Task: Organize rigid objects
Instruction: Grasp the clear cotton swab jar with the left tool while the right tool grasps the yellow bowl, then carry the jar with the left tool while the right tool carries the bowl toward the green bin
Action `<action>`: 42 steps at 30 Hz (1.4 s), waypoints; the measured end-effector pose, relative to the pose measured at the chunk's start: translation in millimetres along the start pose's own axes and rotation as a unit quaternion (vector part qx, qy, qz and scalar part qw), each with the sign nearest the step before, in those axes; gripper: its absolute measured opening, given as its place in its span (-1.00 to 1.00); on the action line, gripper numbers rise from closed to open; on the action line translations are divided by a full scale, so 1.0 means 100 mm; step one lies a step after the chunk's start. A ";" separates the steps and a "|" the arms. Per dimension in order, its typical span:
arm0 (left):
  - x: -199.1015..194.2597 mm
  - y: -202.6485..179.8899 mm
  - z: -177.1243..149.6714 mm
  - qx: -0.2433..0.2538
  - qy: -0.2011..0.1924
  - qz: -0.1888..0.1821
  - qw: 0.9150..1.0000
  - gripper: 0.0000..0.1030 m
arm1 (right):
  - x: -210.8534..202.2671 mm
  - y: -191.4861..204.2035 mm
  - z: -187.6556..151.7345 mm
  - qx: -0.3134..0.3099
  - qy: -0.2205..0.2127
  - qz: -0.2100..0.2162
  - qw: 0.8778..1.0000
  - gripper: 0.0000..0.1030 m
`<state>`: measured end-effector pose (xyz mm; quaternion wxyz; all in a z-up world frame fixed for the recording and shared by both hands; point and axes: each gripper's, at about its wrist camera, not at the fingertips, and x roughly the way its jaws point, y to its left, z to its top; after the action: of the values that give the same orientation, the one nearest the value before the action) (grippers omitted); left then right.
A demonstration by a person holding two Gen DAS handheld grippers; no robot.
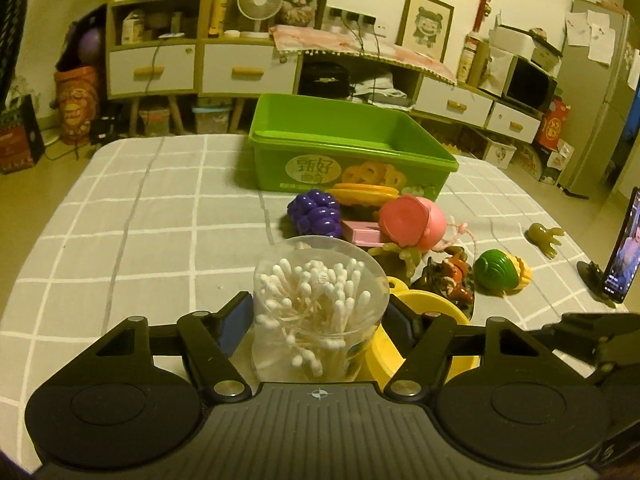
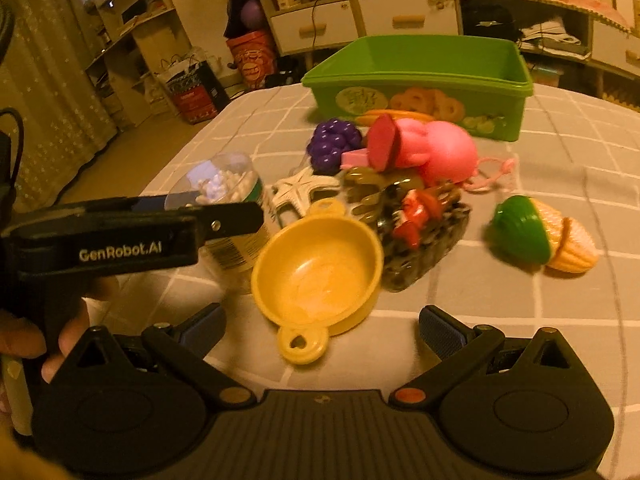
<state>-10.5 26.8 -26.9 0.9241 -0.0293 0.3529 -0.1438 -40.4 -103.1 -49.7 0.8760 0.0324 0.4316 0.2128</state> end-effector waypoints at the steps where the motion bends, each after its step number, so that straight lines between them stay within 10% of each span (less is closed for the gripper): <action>1: 0.00 0.01 0.00 -0.002 -0.001 0.000 1.000 0.42 | 0.02 0.02 0.00 -0.002 0.001 0.001 1.000 0.59; 17: -0.07 0.10 0.02 -0.025 -0.006 0.022 0.999 0.41 | 0.27 0.19 0.02 -0.034 -0.012 -0.013 0.999 0.48; 24: -0.09 0.12 0.02 -0.030 -0.011 0.026 0.999 0.41 | 0.29 0.22 0.03 -0.047 -0.025 -0.023 0.998 0.05; 42: -0.20 0.18 0.10 -0.051 -0.034 0.030 0.998 0.41 | 0.14 0.31 0.06 -0.063 -0.053 0.009 0.997 0.04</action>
<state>-14.0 49.2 -8.9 0.9369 -0.0704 0.3284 -0.0968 -38.7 -68.8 -48.8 0.8958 -0.0081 0.3702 0.2457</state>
